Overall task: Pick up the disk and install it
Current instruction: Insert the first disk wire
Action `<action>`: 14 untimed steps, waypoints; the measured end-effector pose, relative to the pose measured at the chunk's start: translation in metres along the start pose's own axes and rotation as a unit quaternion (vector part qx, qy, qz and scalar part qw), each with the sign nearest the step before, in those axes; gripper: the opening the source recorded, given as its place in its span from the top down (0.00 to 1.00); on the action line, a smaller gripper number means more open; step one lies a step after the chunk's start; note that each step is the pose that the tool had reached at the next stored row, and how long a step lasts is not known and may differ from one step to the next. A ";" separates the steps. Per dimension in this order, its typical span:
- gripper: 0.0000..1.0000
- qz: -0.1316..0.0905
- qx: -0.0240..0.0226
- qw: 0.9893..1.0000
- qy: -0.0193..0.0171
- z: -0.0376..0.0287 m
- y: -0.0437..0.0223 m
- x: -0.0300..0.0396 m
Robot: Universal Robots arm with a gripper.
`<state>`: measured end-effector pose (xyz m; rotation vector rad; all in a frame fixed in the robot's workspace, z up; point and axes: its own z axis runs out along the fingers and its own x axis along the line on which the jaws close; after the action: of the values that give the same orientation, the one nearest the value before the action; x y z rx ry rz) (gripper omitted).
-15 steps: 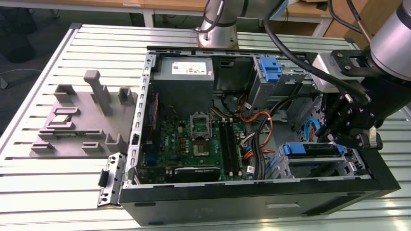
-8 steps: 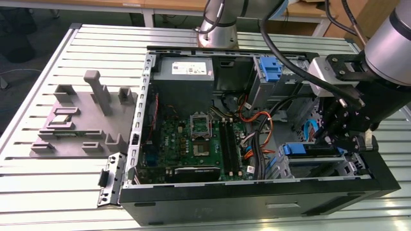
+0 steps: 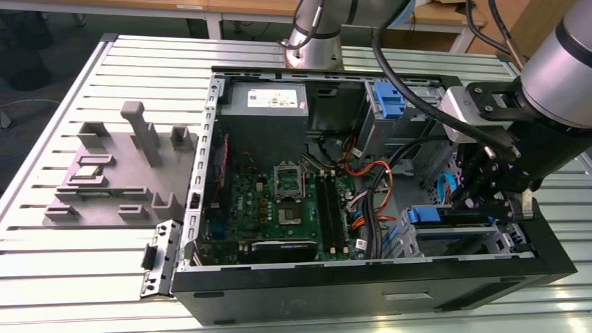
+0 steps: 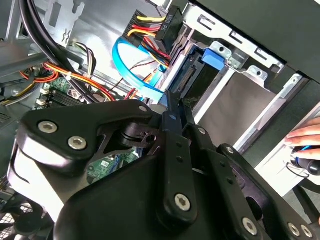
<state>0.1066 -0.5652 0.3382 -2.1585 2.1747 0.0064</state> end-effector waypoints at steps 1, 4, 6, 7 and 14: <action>0.84 0.000 0.000 1.000 0.000 0.0000 0.0000 0.0000; 0.84 0.000 0.000 1.000 0.000 0.0015 0.0001 0.0001; 0.84 0.000 0.000 1.000 0.000 0.0016 0.0001 0.0001; 0.84 0.000 0.000 1.000 0.000 0.0016 0.0001 0.0001; 0.84 0.000 0.000 1.000 0.000 0.0022 0.0008 0.0001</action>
<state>0.1059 -0.5652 0.3360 -2.1587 2.1745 0.0060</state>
